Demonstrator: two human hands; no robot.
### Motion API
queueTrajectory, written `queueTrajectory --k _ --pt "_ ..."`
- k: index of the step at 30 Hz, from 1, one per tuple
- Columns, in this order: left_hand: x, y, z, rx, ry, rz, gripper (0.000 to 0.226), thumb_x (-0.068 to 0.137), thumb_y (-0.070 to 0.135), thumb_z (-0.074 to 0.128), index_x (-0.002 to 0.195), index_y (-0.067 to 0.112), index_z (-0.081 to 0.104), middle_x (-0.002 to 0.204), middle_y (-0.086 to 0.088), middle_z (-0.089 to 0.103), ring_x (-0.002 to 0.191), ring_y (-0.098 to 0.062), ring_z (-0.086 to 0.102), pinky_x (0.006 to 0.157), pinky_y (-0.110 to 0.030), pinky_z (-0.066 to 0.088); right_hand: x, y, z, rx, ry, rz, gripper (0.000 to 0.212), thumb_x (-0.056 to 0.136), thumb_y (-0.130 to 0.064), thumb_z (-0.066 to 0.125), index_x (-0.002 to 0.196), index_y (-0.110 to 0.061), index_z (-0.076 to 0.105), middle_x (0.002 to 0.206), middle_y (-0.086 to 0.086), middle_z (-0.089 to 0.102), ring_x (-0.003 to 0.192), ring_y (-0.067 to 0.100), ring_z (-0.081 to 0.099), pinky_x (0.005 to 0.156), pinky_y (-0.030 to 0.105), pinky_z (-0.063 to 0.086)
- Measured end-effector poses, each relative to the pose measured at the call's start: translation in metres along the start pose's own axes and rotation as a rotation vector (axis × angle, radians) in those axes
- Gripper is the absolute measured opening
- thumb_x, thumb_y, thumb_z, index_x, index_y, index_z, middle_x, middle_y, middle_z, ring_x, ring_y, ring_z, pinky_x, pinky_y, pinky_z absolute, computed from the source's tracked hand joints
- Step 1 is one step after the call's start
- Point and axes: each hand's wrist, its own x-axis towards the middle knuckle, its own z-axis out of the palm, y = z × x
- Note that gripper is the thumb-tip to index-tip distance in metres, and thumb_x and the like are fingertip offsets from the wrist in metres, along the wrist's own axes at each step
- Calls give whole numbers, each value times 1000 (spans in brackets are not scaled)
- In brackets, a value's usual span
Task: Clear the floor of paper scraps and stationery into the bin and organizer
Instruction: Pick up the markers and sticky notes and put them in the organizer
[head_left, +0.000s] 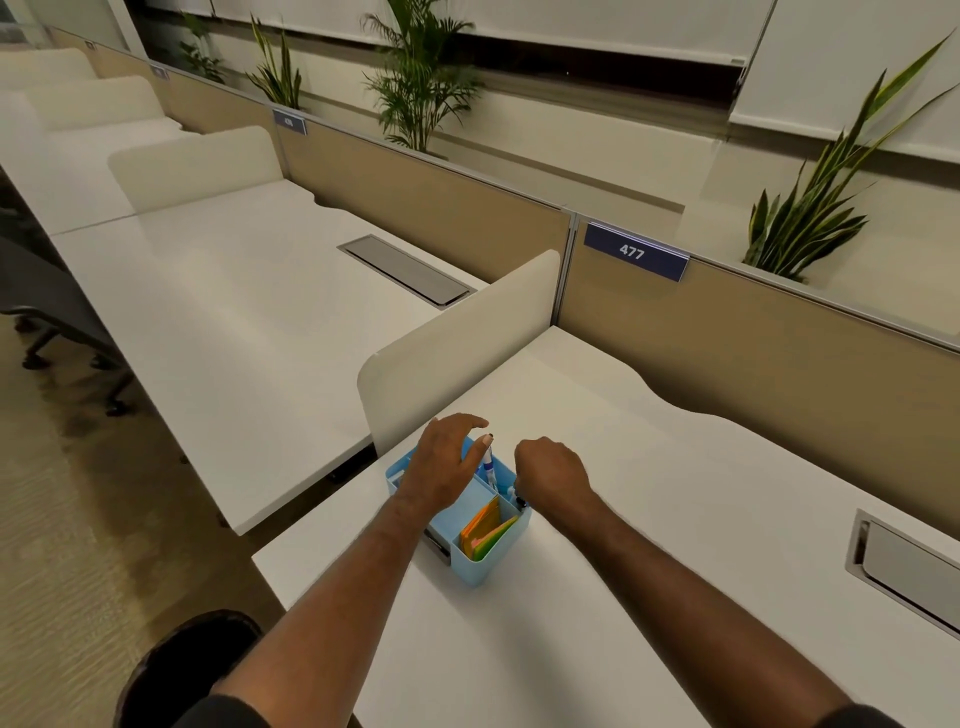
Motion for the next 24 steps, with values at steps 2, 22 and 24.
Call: queueTrajectory --k 2,22,24 --pt "-1 -1 -3 44 17 28 40 101 37 50 135 18 55 143 -8 55 132 -24 49 118 -44 33 -2 0 3 10 4 -7 31 87 -43 71 90 -19 52 78 -1 55 70 15 58 62 26 42" --pt "-71 -68 -152 630 382 -60 73 100 45 24 158 5 7 168 -15 0 155 -28 -2 126 -51 11 -26 -152 -60 150 481 -519 81 101 -60 24 158 -7 0 168 12 -4 155 24 -5 127 41 0" --pt "-95 -83 -172 672 401 -111 73 100 46 24 158 6 7 168 -15 1 155 -28 -1 126 -50 11 -35 -182 -60 171 469 -550 82 101 -61 22 158 -9 -3 167 11 -7 155 23 -8 127 41 -1"
